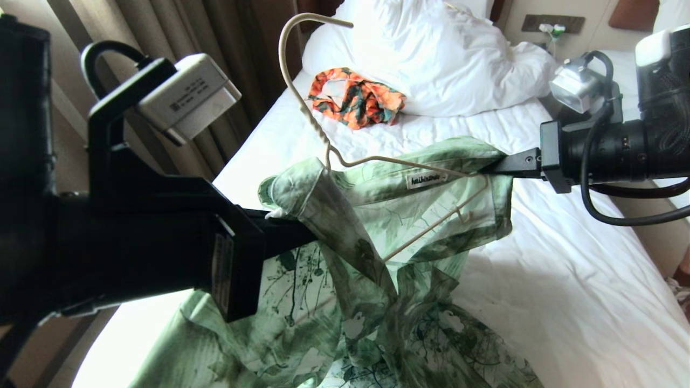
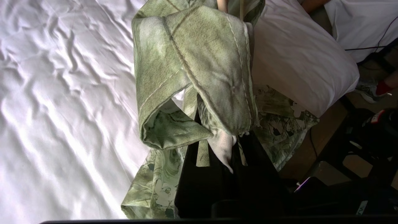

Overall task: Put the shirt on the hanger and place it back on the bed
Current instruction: Hook the other side of the shirt onto the hanger

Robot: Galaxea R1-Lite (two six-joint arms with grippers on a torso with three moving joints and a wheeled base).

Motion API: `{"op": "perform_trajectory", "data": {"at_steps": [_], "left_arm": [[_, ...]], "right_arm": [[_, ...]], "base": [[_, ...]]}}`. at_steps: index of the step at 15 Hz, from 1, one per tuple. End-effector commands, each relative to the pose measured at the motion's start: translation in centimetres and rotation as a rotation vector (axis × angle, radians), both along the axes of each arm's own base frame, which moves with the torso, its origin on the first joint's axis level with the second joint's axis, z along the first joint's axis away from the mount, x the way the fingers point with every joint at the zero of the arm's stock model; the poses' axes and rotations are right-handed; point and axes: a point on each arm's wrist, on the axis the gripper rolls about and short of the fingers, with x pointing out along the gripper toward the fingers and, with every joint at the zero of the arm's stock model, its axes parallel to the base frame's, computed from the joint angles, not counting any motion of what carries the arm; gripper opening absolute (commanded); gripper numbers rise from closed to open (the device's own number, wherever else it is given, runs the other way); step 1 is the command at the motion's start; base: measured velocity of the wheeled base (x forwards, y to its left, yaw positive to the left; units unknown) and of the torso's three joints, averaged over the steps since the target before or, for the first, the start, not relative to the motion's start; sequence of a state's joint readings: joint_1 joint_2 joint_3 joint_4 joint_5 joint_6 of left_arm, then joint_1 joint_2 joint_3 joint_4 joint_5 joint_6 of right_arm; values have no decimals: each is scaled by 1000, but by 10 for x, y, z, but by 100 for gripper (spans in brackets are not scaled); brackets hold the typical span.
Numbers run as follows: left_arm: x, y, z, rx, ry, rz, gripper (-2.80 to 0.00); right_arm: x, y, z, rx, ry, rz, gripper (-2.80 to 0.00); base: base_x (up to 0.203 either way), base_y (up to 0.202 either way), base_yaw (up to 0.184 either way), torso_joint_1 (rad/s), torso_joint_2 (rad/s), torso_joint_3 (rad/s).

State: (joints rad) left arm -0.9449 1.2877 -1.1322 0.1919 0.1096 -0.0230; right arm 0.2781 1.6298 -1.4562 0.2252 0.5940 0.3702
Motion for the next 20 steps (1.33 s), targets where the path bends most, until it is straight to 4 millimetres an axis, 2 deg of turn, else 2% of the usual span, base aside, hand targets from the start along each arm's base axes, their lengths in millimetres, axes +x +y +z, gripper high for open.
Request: {"op": "perform_trajectory", "data": {"at_steps": [1,7,11,13,18,20], "left_arm": [[-2,2,7,-5,-4,1,-280],[-5,3,9,64,-85,19,-280],[-7,-1,11,96,-136,3,-280],[-10,-7,9,113,-140,-1,-280],[-1,-26,2,140,-174,0,-280],[1,-28,4,131,-191,0,-280]], "right_arm": [[1,0,0,1,3,2,-280],[1,6,-6,-10,42,19,-280],[2,6,-2,-12,56,19,-280],[3,6,1,-6,53,19,-280],[-1,11,10,26,56,26,-280],[-3,12,8,16,81,27,-280]], "base": [[0,0,0,0,0,0],[0,0,0,0,0,0],[0,0,0,0,0,0],[0,0,0,0,0,0],[0,0,0,0,0,0],[0,0,0,0,0,0]]}}
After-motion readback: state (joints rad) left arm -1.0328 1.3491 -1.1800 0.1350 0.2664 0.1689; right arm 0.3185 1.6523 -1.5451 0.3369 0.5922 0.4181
